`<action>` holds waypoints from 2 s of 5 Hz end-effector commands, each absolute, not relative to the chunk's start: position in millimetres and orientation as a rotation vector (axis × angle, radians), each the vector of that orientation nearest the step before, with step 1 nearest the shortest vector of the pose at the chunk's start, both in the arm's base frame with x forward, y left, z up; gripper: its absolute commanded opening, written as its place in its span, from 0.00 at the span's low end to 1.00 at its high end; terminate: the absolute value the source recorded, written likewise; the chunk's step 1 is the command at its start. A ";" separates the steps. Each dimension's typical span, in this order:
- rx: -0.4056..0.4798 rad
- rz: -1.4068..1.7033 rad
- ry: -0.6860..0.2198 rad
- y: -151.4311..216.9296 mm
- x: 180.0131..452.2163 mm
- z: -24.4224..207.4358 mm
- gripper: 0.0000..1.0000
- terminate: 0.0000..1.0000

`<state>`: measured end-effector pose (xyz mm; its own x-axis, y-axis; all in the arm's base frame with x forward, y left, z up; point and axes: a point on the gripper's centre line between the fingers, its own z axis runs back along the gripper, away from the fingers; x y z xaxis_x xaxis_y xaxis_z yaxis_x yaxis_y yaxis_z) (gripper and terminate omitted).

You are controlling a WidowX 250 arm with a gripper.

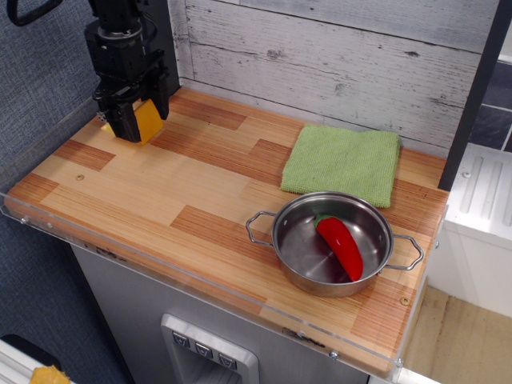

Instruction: Move the cheese to the far edge of the table

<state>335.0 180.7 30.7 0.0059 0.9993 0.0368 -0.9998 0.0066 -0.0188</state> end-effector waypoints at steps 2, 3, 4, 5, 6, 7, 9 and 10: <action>0.010 1.566 -0.072 193.5 338.0 36.4 0.00 0.00; 0.029 1.581 -0.053 195.5 332.6 39.0 1.00 0.00; 0.038 1.582 -0.085 196.4 331.1 42.2 1.00 0.00; 0.049 1.575 -0.102 195.7 328.1 50.7 1.00 0.00; 0.110 1.543 -0.121 190.0 323.2 71.6 1.00 0.00; 0.163 1.532 -0.164 188.2 313.5 93.2 1.00 0.00; 0.186 1.442 -0.070 161.4 294.5 141.5 1.00 0.00; 0.201 1.396 -0.071 151.0 285.7 153.9 1.00 0.00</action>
